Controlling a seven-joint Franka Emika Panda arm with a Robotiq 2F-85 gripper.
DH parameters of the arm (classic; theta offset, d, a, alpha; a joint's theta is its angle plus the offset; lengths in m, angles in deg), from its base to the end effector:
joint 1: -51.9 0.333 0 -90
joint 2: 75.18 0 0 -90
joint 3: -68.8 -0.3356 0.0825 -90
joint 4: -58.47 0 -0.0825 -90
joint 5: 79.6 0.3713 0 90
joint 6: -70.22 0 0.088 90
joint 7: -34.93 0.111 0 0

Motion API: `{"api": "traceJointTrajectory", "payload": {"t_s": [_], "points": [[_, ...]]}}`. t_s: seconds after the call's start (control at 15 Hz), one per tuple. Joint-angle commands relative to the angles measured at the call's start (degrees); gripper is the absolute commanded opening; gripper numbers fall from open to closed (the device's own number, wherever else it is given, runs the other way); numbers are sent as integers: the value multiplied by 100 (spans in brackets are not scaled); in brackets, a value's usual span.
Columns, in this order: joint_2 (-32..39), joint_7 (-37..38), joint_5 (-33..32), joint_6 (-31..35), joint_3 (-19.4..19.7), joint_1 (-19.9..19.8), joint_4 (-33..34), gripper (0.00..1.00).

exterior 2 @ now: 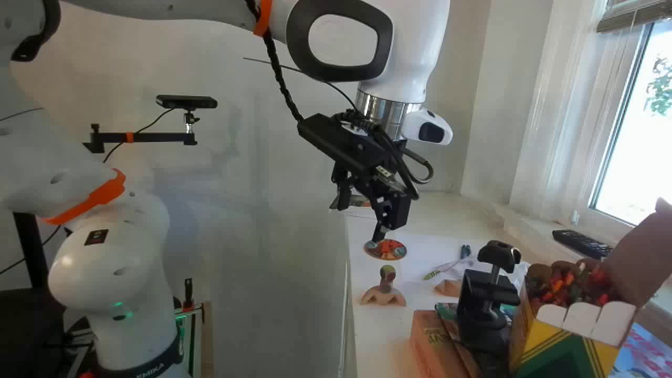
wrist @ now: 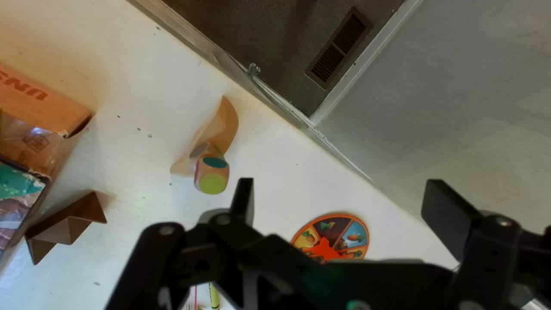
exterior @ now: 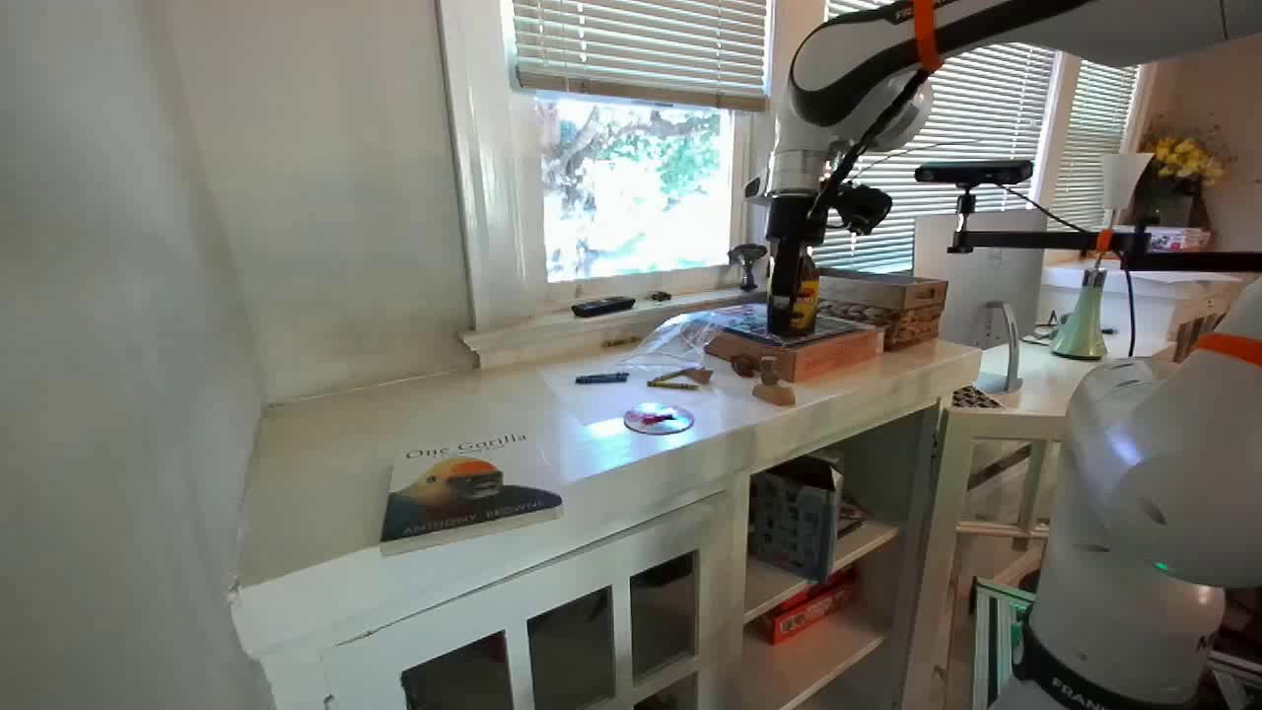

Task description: Close the window blinds

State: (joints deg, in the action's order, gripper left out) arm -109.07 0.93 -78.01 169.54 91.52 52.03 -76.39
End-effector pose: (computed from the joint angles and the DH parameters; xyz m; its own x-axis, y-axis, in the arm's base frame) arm 0.3211 -0.1556 0.5373 0.9649 0.2496 0.0812 0.2619 -0.9356 -0.2367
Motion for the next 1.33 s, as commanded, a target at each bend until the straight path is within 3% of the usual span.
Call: {"api": "traceJointTrajectory", "payload": {"t_s": [0.0,0.27,0.6,0.93,1.27], "points": [[48,-87,89,-16,-145,-185,13,100],[48,-87,89,-16,-146,-185,13,100],[544,28,597,257,-265,-12,917,100],[1458,42,1170,1177,-354,55,2289,100],[2499,117,1234,2771,-552,-72,3304,100]]}}
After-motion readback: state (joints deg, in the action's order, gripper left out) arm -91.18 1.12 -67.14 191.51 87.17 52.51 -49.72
